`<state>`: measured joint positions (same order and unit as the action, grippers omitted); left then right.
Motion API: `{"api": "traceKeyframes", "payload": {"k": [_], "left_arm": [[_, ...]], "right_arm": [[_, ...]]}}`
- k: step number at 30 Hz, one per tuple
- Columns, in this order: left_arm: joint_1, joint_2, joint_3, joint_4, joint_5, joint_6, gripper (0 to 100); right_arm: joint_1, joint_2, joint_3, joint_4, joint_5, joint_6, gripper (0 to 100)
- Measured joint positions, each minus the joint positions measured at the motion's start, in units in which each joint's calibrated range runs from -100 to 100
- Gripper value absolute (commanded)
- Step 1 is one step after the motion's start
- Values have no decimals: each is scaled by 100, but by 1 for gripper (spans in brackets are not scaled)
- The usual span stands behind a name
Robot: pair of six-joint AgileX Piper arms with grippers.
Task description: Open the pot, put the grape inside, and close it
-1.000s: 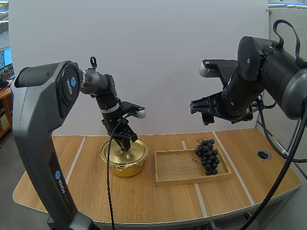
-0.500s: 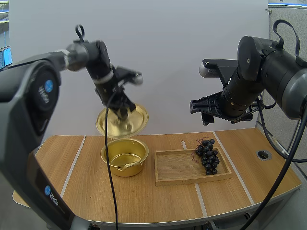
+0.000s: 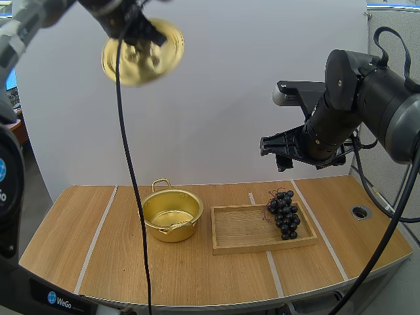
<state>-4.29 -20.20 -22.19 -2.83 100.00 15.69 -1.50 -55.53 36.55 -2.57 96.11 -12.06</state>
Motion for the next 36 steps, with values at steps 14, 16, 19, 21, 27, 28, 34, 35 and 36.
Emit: {"api": "traceKeyframes", "payload": {"k": [14,16,19,21,27,28,34,35,36], "left_arm": [[0,-35,-2396,443,0,-574,0],[0,-35,-2461,443,0,-599,0],[0,-35,-2570,443,-1,-624,0],[0,-35,-2691,443,-132,-642,0],[0,-47,-2774,443,-640,-599,0],[0,-47,-2774,454,-654,-589,0],[0,-47,-2774,454,-672,-565,0],[0,-47,-2774,454,-672,-566,0],[0,-47,-2774,454,-672,-566,0]], "right_arm": [[0,0,0,11,0,0,100],[0,0,0,22,0,0,100],[0,0,0,22,0,0,100],[0,58,0,31,0,0,100],[0,1241,-11,31,-362,0,100],[0,1365,-11,31,-454,0,100],[0,1598,-11,31,-625,0,100],[0,1625,-11,31,-669,0,100],[0,1655,-11,31,-669,0,100]]}}
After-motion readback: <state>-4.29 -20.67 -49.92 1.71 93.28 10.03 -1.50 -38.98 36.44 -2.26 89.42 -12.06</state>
